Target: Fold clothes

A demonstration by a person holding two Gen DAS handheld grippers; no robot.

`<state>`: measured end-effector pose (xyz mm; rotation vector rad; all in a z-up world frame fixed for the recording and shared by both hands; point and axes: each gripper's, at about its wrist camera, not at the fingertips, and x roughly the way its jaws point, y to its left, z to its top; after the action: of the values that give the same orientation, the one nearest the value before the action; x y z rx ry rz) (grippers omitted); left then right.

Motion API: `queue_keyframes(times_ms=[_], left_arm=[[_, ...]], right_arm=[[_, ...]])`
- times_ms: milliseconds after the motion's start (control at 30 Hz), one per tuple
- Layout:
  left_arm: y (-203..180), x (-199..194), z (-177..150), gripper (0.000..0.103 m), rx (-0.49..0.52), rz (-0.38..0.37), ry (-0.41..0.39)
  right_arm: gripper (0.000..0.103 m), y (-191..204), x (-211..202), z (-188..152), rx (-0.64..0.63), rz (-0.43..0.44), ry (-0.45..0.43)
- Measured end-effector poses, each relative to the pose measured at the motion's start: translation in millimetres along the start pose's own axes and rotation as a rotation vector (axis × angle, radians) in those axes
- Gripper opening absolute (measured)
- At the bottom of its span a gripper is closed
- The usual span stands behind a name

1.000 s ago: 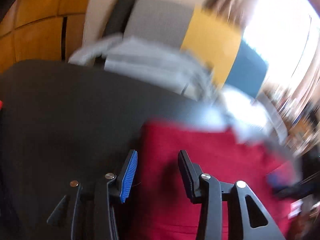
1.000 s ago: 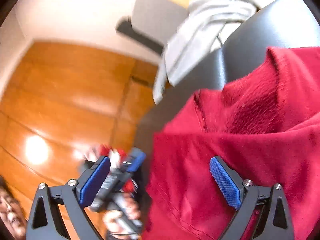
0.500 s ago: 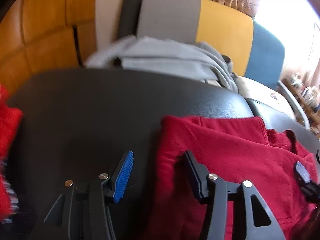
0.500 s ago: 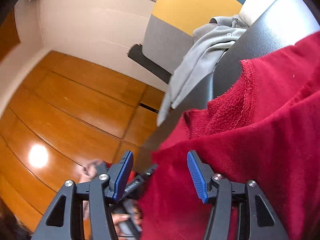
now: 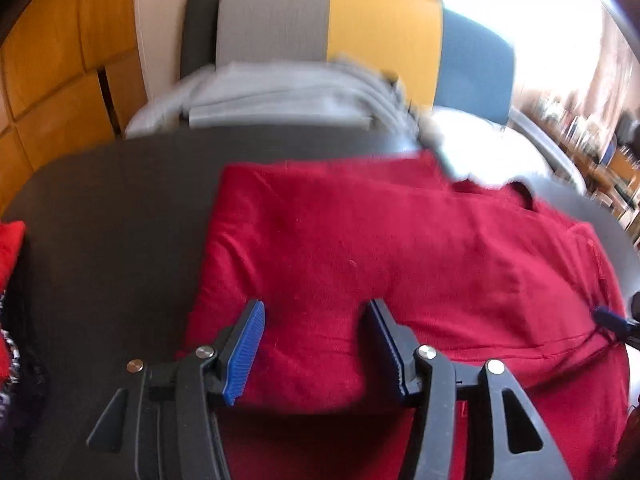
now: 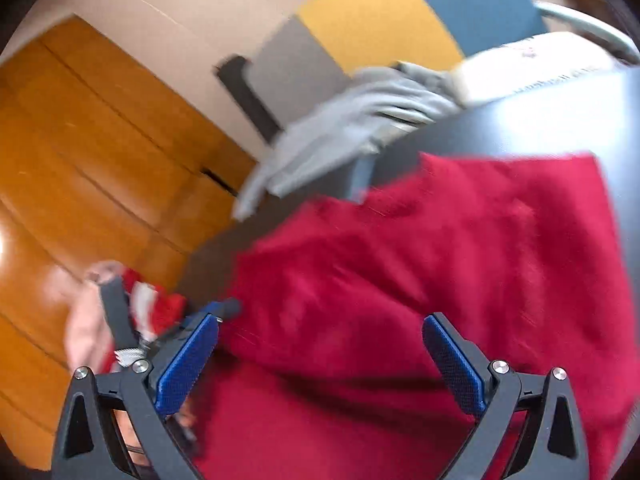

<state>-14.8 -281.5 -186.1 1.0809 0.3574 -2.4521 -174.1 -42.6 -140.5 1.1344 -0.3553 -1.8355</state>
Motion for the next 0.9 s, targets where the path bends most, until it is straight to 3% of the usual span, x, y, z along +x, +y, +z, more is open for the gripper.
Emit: queue_keyframes(times_ms=[133,267,433,500,633,767,900], left_arm=[[8,-6,-10,0.055,-0.038,-0.029,-0.006],[13,-8,-13,0.055,-0.048,-0.024,-0.008],[8,0,-3,0.056,-0.01,-0.017,0.016],[11,-3,1,0.056,-0.016,-0.032,0.045],[18,-36,-10,0.056,-0.09,-0.055,0.033],[36,-81,-49,0.057,-0.135,-0.113,0.011],[65,-122,-97,0.058,-0.134,-0.16,0.023]], right_arm=[[0.102,-6,2,-17,-0.07,-0.052,-0.017],[0.103,22,17,-32,-0.234,-0.217,-0.003],[0.103,53,45,-47,-0.435,-0.473,0.082],[0.103,54,53,-52,-0.487,-0.539,0.106],[0.103,50,51,-49,-0.489,-0.525,0.106],[0.103,55,40,-55,-0.521,-0.508,0.108],[0.103,54,-19,-79,-0.509,-0.384,0.067]])
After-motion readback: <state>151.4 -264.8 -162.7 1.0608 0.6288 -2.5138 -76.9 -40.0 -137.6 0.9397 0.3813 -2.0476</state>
